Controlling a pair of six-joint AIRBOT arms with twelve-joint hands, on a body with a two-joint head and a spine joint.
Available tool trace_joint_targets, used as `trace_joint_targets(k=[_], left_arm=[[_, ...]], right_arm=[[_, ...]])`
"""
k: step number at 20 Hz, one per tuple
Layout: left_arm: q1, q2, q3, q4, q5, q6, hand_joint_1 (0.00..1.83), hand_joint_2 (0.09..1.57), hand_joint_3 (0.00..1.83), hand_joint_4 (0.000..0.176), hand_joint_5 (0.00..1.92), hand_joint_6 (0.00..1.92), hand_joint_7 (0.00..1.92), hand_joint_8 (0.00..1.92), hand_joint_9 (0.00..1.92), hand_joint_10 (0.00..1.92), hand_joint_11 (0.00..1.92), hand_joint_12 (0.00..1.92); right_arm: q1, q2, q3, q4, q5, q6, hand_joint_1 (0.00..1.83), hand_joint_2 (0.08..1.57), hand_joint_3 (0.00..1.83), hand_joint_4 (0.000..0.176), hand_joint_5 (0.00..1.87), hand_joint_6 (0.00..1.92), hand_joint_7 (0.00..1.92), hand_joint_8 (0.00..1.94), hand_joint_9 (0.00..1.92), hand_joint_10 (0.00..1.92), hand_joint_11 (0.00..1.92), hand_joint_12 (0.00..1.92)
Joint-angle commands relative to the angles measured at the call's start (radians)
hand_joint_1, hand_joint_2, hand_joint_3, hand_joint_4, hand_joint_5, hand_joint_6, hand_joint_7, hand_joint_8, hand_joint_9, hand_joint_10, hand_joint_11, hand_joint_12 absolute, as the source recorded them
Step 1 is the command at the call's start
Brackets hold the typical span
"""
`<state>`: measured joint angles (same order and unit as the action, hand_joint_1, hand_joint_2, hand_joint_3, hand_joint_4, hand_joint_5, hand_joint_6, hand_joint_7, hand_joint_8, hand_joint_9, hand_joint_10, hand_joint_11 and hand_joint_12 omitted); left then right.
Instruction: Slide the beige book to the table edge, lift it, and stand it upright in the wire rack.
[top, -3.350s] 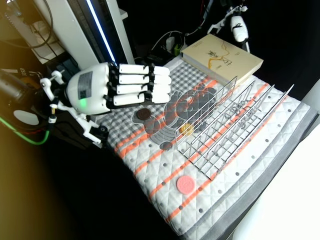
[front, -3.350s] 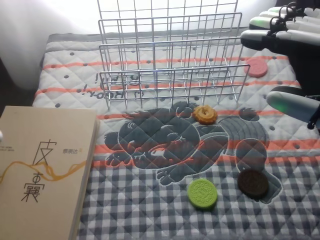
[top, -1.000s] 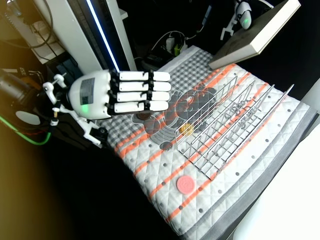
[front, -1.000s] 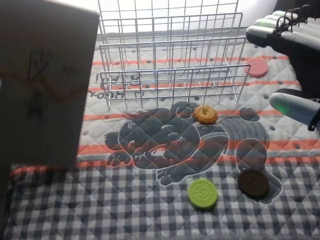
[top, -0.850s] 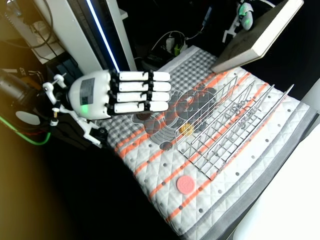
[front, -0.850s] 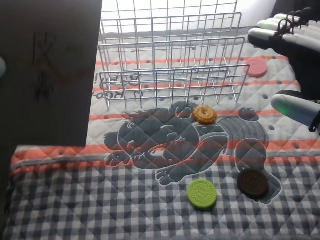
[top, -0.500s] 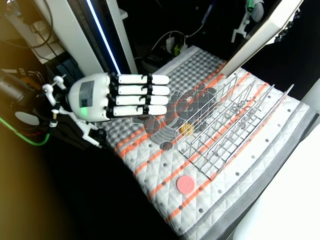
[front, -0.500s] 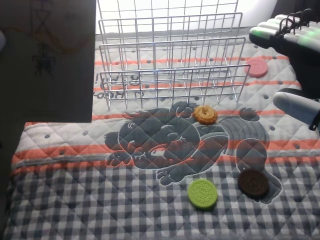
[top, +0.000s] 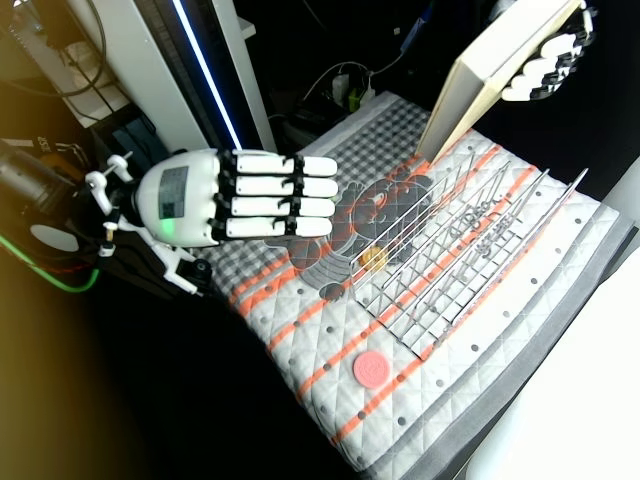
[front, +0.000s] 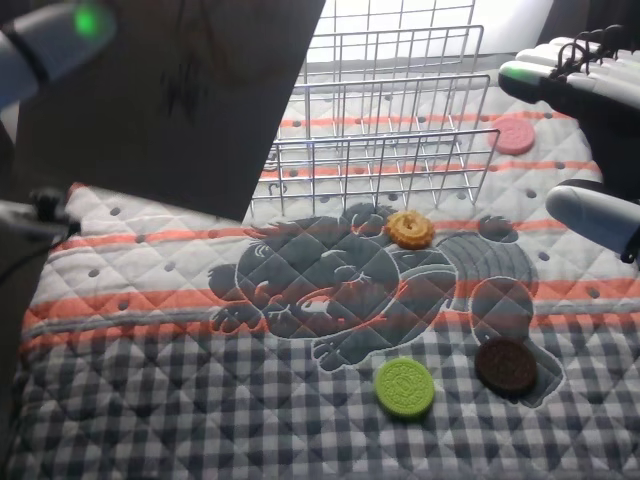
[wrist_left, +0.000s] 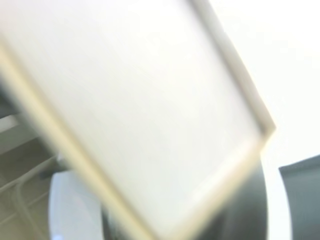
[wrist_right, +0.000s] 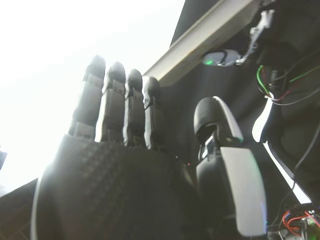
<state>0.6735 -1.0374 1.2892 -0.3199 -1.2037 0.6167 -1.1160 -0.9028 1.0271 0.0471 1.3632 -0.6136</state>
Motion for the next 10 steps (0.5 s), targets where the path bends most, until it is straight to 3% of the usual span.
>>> trace_joint_targets(k=[1,4,10], left_arm=[[-0.03,-0.011,0.013,0.012,-0.116,-0.016,1.39,1.1,0.0,0.0,0.94,0.91,0.94,1.01,1.03,1.14,1.08,1.06],[-0.138,-0.049,0.048,0.08,-0.078,-0.017,1.38,1.11,0.0,0.0,0.93,0.88,0.95,1.03,1.01,1.17,0.92,1.11],[-0.238,-0.087,0.092,0.08,-0.042,0.006,1.38,1.12,0.0,0.0,0.87,0.96,0.92,1.04,1.03,1.17,1.07,1.05]], right_arm=[[0.002,-0.002,0.004,0.014,0.123,0.006,0.39,1.38,0.0,0.0,0.29,0.0,0.28,0.0,0.26,0.01,0.23,0.07],[-0.001,-0.003,0.006,0.015,0.123,0.006,0.38,1.39,0.0,0.0,0.29,0.0,0.28,0.0,0.27,0.0,0.23,0.06],[-0.003,-0.013,0.012,0.015,0.123,0.006,0.32,1.38,0.0,0.0,0.26,0.0,0.23,0.0,0.17,0.0,0.16,0.02]])
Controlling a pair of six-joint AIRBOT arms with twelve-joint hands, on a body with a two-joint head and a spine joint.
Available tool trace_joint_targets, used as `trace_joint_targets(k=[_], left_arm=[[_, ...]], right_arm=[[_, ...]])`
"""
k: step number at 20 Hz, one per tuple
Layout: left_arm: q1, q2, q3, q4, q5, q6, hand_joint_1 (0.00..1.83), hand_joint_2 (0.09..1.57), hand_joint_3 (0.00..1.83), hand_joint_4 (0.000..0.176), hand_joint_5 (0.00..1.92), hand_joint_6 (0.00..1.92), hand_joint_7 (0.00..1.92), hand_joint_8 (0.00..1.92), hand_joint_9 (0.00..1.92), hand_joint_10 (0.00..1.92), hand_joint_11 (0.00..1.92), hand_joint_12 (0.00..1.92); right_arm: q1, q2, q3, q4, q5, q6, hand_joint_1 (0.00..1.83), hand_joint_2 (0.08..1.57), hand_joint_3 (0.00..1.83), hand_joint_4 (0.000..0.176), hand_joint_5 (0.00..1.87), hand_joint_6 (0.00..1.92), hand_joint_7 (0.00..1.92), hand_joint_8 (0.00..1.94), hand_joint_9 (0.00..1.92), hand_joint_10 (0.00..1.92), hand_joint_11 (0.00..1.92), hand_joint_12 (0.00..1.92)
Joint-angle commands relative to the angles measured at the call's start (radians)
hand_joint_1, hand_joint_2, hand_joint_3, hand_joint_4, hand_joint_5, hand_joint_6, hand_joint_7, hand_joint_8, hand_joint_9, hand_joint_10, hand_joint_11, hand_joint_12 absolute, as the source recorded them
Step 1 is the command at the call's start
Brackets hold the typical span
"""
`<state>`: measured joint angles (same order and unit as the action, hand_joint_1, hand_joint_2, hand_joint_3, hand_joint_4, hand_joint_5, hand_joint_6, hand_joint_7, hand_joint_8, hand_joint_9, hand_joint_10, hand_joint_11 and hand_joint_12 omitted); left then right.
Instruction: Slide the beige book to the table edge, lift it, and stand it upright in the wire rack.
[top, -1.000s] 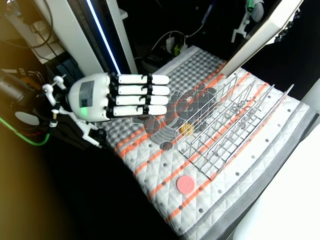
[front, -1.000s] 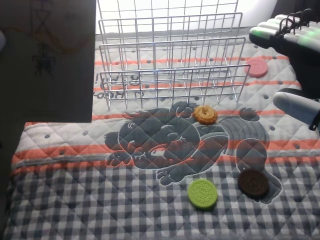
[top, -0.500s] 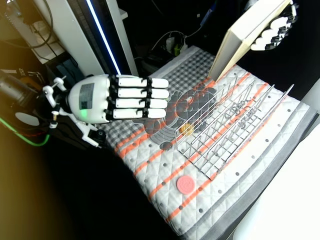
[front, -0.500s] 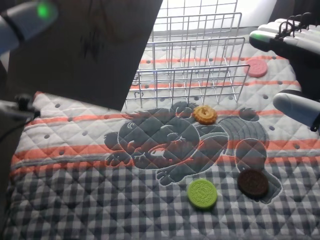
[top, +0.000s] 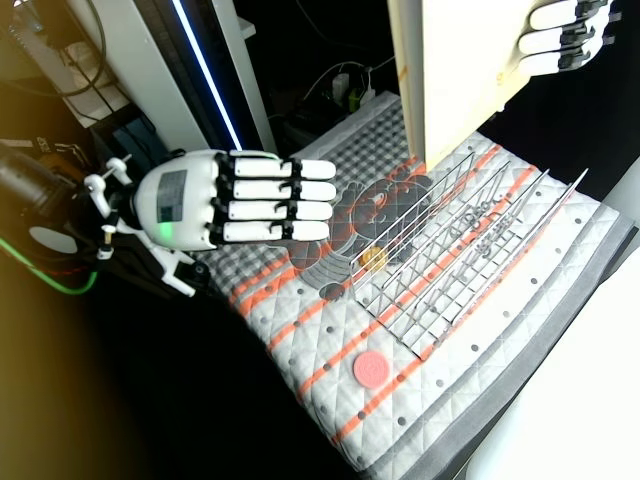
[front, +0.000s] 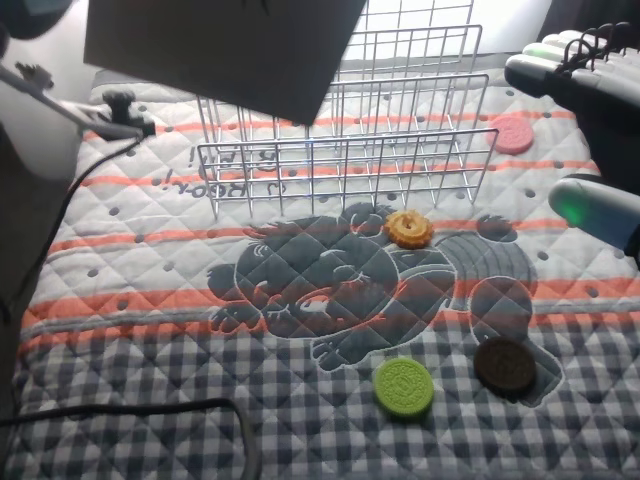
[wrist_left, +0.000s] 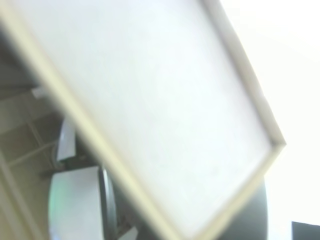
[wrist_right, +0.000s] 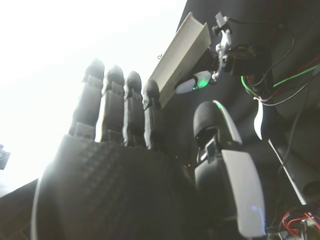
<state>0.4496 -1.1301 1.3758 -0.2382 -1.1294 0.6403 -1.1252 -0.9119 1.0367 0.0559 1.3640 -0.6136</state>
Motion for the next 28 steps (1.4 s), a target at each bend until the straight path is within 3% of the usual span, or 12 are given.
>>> trace_joint_targets(k=[1,5,7,9,11,13,17,19,21,25,26,28], left_arm=[[-0.022,0.002,0.007,-0.007,-0.106,-0.002,1.38,1.11,0.0,0.0,0.87,1.02,0.92,1.0,1.04,1.14,1.09,1.02],[-0.022,-0.025,0.022,-0.029,-0.063,0.032,1.39,1.1,0.0,0.0,0.91,0.98,0.96,0.97,1.04,1.11,1.07,1.01],[-0.006,-0.042,0.031,-0.041,-0.045,0.036,1.26,1.09,0.0,0.0,0.97,0.9,1.11,0.91,1.25,0.67,1.1,1.02],[-0.002,-0.055,0.043,-0.049,-0.025,0.048,1.26,1.09,0.0,0.0,0.97,0.91,1.11,0.91,1.26,0.62,1.04,1.09],[-0.012,-0.071,0.058,-0.052,-0.001,0.072,1.38,1.1,0.0,0.0,0.9,0.93,1.03,0.87,1.02,1.17,0.97,1.23],[-0.036,-0.082,0.07,-0.051,0.016,0.087,1.28,1.1,0.0,0.0,0.95,0.91,1.07,0.94,1.08,0.93,0.93,1.21],[-0.058,-0.086,0.07,-0.045,0.019,0.11,1.38,1.11,0.0,0.0,0.86,0.98,1.02,0.87,1.02,1.17,0.95,1.04],[-0.053,-0.09,0.069,-0.046,0.011,0.11,1.26,1.09,0.0,0.0,0.94,0.97,1.14,0.83,1.19,0.63,0.99,1.04],[-0.04,-0.092,0.067,-0.055,0.007,0.11,1.38,1.09,0.0,0.0,0.87,0.98,1.08,0.75,1.06,1.1,1.02,1.02],[-0.008,-0.094,0.058,-0.075,-0.02,0.11,1.27,1.08,0.0,0.0,0.97,0.87,1.15,0.87,1.21,0.66,0.97,1.2],[-0.001,-0.094,0.054,-0.078,-0.027,0.109,1.36,1.1,0.0,0.0,0.9,0.88,1.06,0.86,1.04,1.12,0.97,1.2],[0.013,-0.097,0.049,-0.085,-0.047,0.108,1.39,1.1,0.0,0.0,0.88,0.9,1.05,0.84,1.01,1.22,0.95,1.22]], right_arm=[[0.006,-0.004,0.003,0.006,0.122,0.007,0.31,1.38,0.0,0.0,0.26,0.0,0.23,0.0,0.17,0.0,0.16,0.02],[0.003,-0.007,0.005,0.006,0.122,0.011,0.29,1.38,0.0,0.0,0.28,0.01,0.24,0.0,0.18,0.0,0.19,0.03],[0.002,-0.008,0.006,0.006,0.122,0.011,0.28,1.38,0.0,0.0,0.28,0.01,0.23,0.0,0.19,0.0,0.2,0.03],[0.001,-0.008,0.006,0.006,0.122,0.013,0.3,1.37,0.0,0.0,0.31,0.01,0.26,0.01,0.2,0.01,0.21,0.03],[-0.001,-0.008,0.006,0.006,0.123,0.014,0.28,1.36,0.0,0.0,0.32,0.01,0.26,0.0,0.2,0.0,0.22,0.03],[-0.004,-0.009,0.007,0.006,0.123,0.016,0.27,1.36,0.0,0.0,0.33,0.01,0.25,0.0,0.18,0.0,0.19,0.02],[-0.005,-0.015,0.013,0.004,0.123,0.021,0.28,1.36,0.0,0.0,0.33,0.0,0.25,0.0,0.18,0.0,0.18,0.01],[-0.006,-0.015,0.013,0.004,0.123,0.021,0.28,1.36,0.0,0.0,0.33,0.0,0.25,0.0,0.18,0.0,0.19,0.01],[-0.007,-0.015,0.013,0.005,0.123,0.023,0.29,1.36,0.0,0.0,0.34,0.0,0.25,0.0,0.17,0.0,0.17,0.0],[-0.007,-0.017,0.013,0.005,0.123,0.027,0.28,1.35,0.0,0.0,0.32,0.0,0.23,0.0,0.16,0.0,0.19,0.01],[-0.008,-0.018,0.013,0.005,0.123,0.027,0.28,1.36,0.0,0.0,0.32,0.0,0.23,0.0,0.17,0.01,0.2,0.01],[-0.008,-0.019,0.013,0.005,0.123,0.028,0.3,1.36,0.0,0.0,0.33,0.0,0.24,0.0,0.16,0.0,0.18,0.0]])
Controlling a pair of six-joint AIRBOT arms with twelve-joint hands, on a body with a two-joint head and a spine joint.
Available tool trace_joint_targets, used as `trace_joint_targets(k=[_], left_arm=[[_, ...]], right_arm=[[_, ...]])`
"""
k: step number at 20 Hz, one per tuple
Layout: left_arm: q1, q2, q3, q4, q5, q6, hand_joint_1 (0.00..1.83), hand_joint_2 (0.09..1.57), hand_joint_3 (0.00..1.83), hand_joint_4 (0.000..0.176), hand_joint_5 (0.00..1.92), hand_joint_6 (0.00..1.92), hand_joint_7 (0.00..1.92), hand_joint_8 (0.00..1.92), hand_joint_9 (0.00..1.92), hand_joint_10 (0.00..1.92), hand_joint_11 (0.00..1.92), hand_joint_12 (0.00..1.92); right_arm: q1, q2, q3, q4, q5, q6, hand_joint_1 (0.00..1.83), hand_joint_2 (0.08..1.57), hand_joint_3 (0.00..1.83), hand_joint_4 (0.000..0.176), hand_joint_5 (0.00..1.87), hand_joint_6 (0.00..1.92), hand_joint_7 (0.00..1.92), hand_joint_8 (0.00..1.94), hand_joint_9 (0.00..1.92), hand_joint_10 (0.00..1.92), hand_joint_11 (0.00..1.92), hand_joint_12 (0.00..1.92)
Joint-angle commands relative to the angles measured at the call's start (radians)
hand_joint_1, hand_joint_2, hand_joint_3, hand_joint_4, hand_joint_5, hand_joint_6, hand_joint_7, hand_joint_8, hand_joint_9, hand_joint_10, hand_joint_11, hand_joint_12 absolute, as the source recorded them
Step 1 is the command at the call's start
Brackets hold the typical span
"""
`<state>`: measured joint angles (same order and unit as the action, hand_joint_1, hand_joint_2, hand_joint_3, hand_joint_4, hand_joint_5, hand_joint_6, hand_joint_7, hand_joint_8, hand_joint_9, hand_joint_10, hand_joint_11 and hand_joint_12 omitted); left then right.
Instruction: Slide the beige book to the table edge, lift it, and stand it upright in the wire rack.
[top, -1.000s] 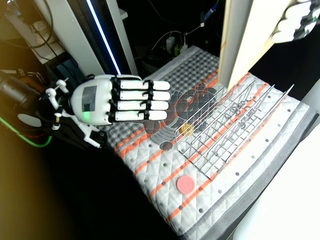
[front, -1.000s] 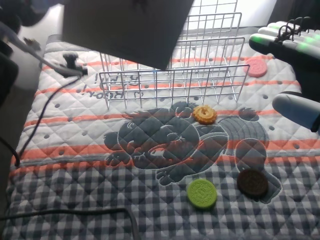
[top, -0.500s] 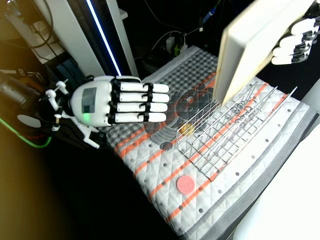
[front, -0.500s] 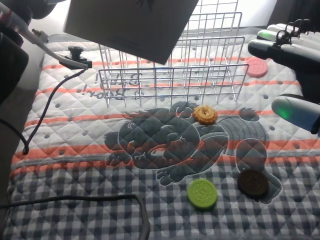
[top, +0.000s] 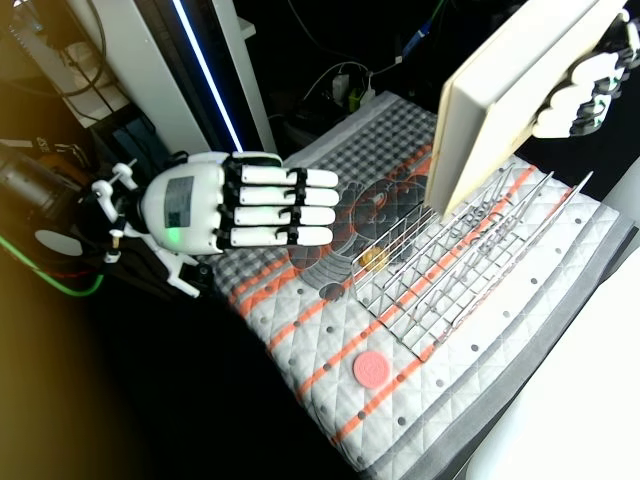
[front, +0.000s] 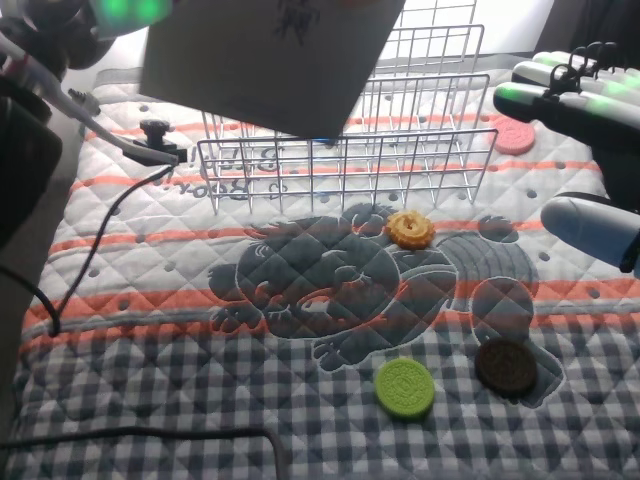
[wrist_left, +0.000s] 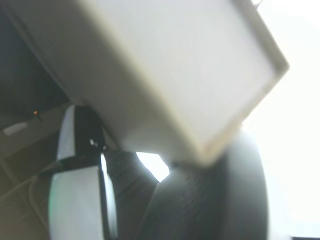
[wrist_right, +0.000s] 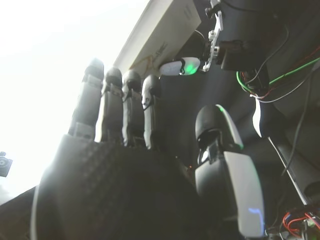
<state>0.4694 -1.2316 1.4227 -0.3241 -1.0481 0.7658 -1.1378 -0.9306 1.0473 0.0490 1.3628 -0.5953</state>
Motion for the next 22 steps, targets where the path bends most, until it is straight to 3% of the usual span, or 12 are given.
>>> trace_joint_targets(k=[1,8,11,12,13,14,15,16,17,18,21,22], left_arm=[[-0.002,0.0,0.002,-0.002,-0.134,-0.018,1.39,1.1,0.0,0.0,0.88,0.92,1.07,0.78,1.02,1.2,0.95,1.21],[0.043,-0.009,-0.018,-0.027,-0.172,-0.022,1.39,1.08,0.0,0.0,0.91,0.88,1.08,0.77,1.06,1.14,1.02,1.14],[0.076,-0.013,-0.027,-0.055,-0.189,-0.022,1.37,1.1,0.0,0.0,0.9,1.03,1.03,0.82,1.02,1.09,0.93,1.07],[0.087,-0.013,-0.03,-0.062,-0.193,-0.022,1.23,1.15,0.01,0.0,0.84,1.17,0.96,1.01,0.93,0.7,0.78,1.15],[0.098,-0.013,-0.032,-0.069,-0.197,-0.026,1.2,1.18,0.0,0.0,0.77,1.27,0.93,1.08,0.93,0.46,0.64,1.23],[0.107,-0.013,-0.034,-0.073,-0.203,-0.032,1.2,1.14,0.0,0.0,0.66,0.54,0.77,0.47,0.86,0.34,0.42,1.22],[0.121,-0.011,-0.038,-0.079,-0.216,-0.04,1.17,1.14,0.0,0.0,0.66,0.18,0.75,0.17,0.82,0.26,0.24,1.16],[0.128,-0.01,-0.042,-0.082,-0.223,-0.042,1.14,1.14,0.0,0.0,0.67,0.05,0.74,0.06,0.79,0.22,0.2,1.16],[0.136,-0.007,-0.048,-0.082,-0.229,-0.042,1.1,1.15,0.0,0.026,0.66,0.02,0.73,0.03,0.75,0.2,0.07,1.23],[0.142,-0.005,-0.052,-0.082,-0.233,-0.043,1.08,1.16,0.0,0.03,0.65,0.0,0.72,0.01,0.72,0.19,0.04,1.33],[0.161,0.005,-0.066,-0.083,-0.246,-0.045,1.1,1.18,0.01,0.0,0.62,0.0,0.71,0.0,0.68,0.19,0.03,1.35],[0.172,0.015,-0.076,-0.085,-0.251,-0.045,1.08,1.16,0.0,0.002,0.62,0.0,0.72,0.01,0.68,0.19,0.01,1.35]], right_arm=[[0.005,0.0,0.002,0.012,0.125,0.01,0.29,1.36,0.0,0.0,0.32,0.0,0.24,0.0,0.16,0.0,0.18,0.01],[0.003,-0.004,0.002,0.014,0.126,0.012,0.3,1.35,0.0,0.0,0.33,0.0,0.25,0.0,0.18,0.0,0.18,0.0],[0.003,-0.007,0.002,0.019,0.127,0.013,0.29,1.35,0.0,0.0,0.34,0.0,0.26,0.0,0.18,0.0,0.18,0.0],[0.003,-0.007,0.001,0.02,0.128,0.014,0.31,1.35,0.0,0.0,0.34,0.0,0.26,0.0,0.17,0.0,0.17,0.0],[0.003,-0.007,0.001,0.021,0.129,0.014,0.31,1.35,0.0,0.0,0.34,0.0,0.26,0.0,0.17,0.0,0.18,0.0],[0.003,-0.007,0.0,0.022,0.129,0.014,0.3,1.34,0.0,0.0,0.34,0.0,0.27,0.0,0.18,0.0,0.18,0.01],[0.002,-0.007,0.0,0.023,0.13,0.014,0.3,1.36,0.0,0.0,0.33,0.0,0.26,0.0,0.18,0.0,0.18,0.0],[0.001,-0.007,0.0,0.023,0.13,0.014,0.3,1.35,0.0,0.0,0.34,0.0,0.26,0.0,0.18,0.0,0.18,0.01],[0.001,-0.007,0.0,0.023,0.13,0.014,0.29,1.35,0.0,0.0,0.34,0.0,0.26,0.0,0.18,0.0,0.19,0.01],[0.001,-0.007,0.0,0.023,0.13,0.014,0.28,1.36,0.0,0.0,0.34,0.0,0.26,0.0,0.18,0.0,0.18,0.01],[0.001,-0.008,0.0,0.024,0.13,0.014,0.27,1.36,0.0,0.0,0.35,0.0,0.27,0.0,0.2,0.01,0.19,0.01],[0.001,-0.009,0.0,0.024,0.13,0.014,0.29,1.36,0.0,0.0,0.35,0.0,0.28,0.01,0.21,0.01,0.2,0.01]])
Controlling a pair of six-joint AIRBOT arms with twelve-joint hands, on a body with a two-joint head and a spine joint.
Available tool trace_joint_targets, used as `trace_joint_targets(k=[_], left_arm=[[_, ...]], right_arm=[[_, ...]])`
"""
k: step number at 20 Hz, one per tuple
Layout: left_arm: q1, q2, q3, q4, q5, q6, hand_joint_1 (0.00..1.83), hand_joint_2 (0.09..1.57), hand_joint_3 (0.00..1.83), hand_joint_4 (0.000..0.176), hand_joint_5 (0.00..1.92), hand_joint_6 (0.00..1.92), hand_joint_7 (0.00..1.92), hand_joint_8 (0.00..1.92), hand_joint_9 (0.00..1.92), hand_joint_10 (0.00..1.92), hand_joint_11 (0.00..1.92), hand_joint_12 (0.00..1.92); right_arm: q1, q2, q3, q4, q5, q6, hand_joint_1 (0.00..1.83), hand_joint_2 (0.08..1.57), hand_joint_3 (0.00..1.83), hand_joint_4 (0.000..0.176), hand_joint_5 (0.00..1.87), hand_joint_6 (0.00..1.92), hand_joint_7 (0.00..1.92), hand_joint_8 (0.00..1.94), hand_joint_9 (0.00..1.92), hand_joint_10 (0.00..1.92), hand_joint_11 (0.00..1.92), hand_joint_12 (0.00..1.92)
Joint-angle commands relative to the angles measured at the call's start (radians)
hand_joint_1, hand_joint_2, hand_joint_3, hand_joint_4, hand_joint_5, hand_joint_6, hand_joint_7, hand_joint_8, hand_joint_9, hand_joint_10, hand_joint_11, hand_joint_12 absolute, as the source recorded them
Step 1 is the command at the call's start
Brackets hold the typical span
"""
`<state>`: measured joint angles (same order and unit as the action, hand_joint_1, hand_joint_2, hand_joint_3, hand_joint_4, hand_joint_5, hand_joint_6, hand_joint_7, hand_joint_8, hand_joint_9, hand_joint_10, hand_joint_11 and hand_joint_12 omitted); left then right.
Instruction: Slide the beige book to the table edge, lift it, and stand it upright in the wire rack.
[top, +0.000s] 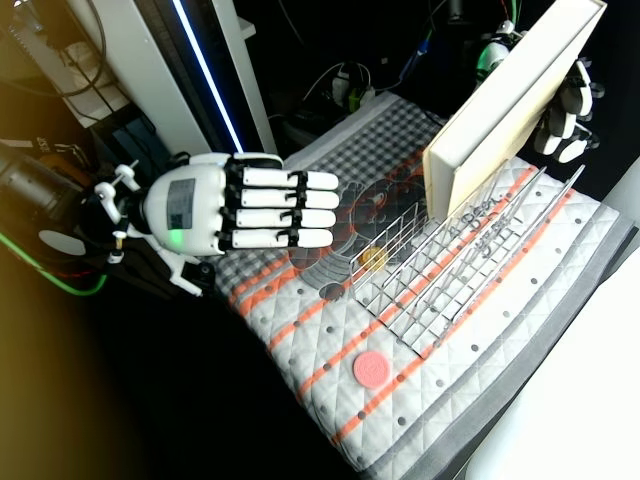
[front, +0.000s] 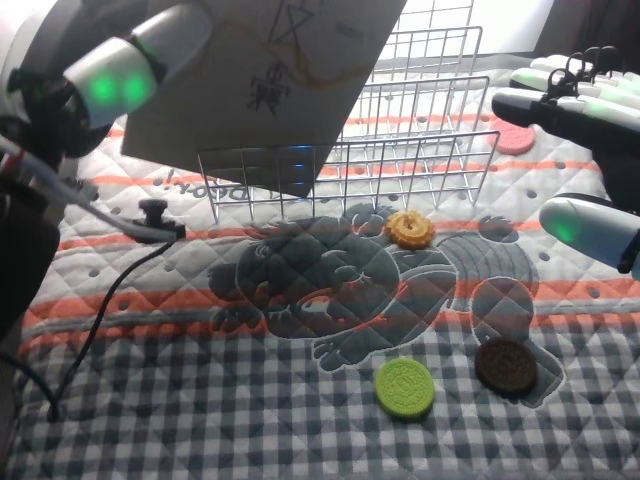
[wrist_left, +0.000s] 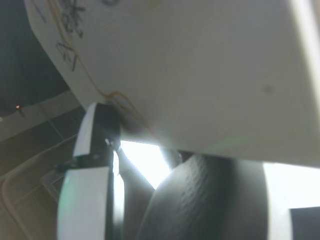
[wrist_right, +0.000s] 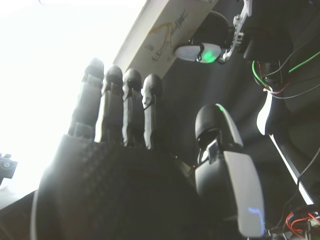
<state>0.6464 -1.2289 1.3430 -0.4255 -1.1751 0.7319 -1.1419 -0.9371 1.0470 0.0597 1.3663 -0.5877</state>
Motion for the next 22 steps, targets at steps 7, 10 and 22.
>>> trace_joint_targets(k=[7,10,22], left_arm=[[0.059,0.09,-0.077,-0.003,-0.161,0.031,0.86,1.17,0.0,0.16,0.33,0.0,0.33,0.0,0.31,0.01,0.0,0.82],[0.047,0.106,-0.087,-0.001,-0.141,0.045,0.63,1.14,0.0,0.176,0.05,0.0,0.02,0.0,0.02,0.0,0.0,0.06],[-0.046,0.032,-0.093,0.051,-0.097,0.061,0.48,1.16,0.01,0.176,0.0,0.0,0.0,0.0,0.05,0.0,0.0,0.46]], right_arm=[[-0.002,-0.004,-0.001,0.019,0.126,0.007,0.3,1.35,0.0,0.0,0.37,0.01,0.27,0.0,0.24,0.01,0.23,0.02],[-0.003,-0.005,0.001,0.02,0.123,0.007,0.27,1.36,0.0,0.0,0.37,0.0,0.32,0.01,0.27,0.01,0.24,0.02],[-0.003,-0.01,0.008,0.022,0.105,0.007,0.34,1.38,0.01,0.0,0.38,0.0,0.31,0.0,0.28,0.0,0.26,0.01]])
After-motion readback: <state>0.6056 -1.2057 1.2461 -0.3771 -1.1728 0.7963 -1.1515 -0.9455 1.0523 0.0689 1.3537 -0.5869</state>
